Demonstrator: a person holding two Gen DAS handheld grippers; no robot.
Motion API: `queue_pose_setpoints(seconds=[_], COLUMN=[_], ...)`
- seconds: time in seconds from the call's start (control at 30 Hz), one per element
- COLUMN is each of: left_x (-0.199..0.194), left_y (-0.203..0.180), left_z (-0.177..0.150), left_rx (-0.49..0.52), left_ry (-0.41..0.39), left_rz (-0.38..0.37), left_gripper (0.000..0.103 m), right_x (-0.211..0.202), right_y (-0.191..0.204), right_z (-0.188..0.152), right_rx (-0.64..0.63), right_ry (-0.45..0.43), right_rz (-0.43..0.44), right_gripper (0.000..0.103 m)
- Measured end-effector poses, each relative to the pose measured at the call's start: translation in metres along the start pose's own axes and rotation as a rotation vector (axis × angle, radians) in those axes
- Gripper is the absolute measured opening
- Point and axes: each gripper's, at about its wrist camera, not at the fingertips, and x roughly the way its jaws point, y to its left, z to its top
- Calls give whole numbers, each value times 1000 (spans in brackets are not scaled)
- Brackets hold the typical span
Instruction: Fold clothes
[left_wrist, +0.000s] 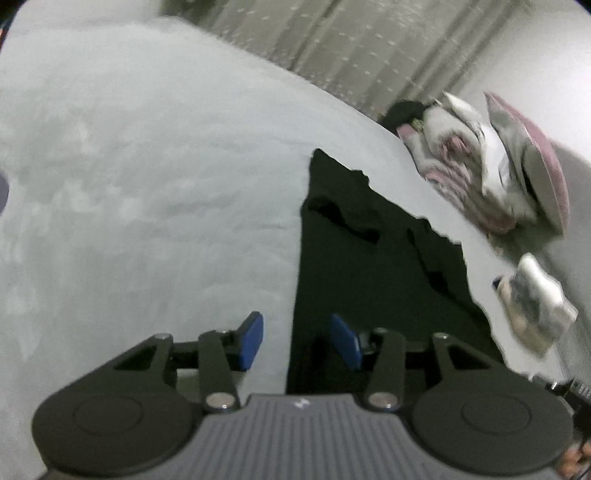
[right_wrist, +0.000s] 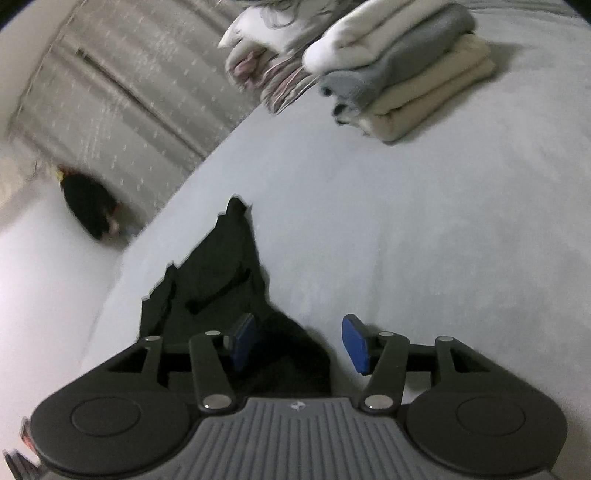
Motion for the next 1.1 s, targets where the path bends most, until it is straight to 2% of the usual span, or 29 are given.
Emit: queue_pose_setpoints(seconds=[0.07, 0.2, 0.27, 0.33, 0.4, 0.47, 0.6, 0.83, 1.0, 1.1], left_x=[-4, 1, 3, 4, 5, 4, -1, -5, -4, -4], left_y=[-5, -21, -28, -35, -40, -43, -48, -54, -59, -62], left_z=[-2, -9, -16, -23, -30, -34, -39, -46, -48, -51], left_rx=[77, 207, 263, 315, 361, 388, 422, 500, 537, 566], left_ry=[-14, -24, -44, -65, -76, -84, -91, -90, -92, -98], left_rz=[19, 84, 106, 118, 128, 137, 138, 141, 159, 163], left_gripper=[43, 44, 40, 37, 30, 26, 26, 30, 29, 16], right_x=[3, 11, 16, 21, 25, 26, 24, 26, 26, 26], right_y=[7, 22, 29, 34, 38, 41, 43, 37, 38, 39], right_z=[-5, -15, -22, -29, -35, -41, -44, -40, -41, -42], right_rx=[-74, -277, -365, -433, -479, -517, -554, -513, -535, -541], right_ry=[10, -33, -68, -92, -101, -117, -136, -125, -131, -134], right_rz=[-16, -75, -106, -119, -120, -128, -132, -126, -133, -136], right_gripper=[53, 53, 43, 26, 18, 15, 14, 14, 14, 14])
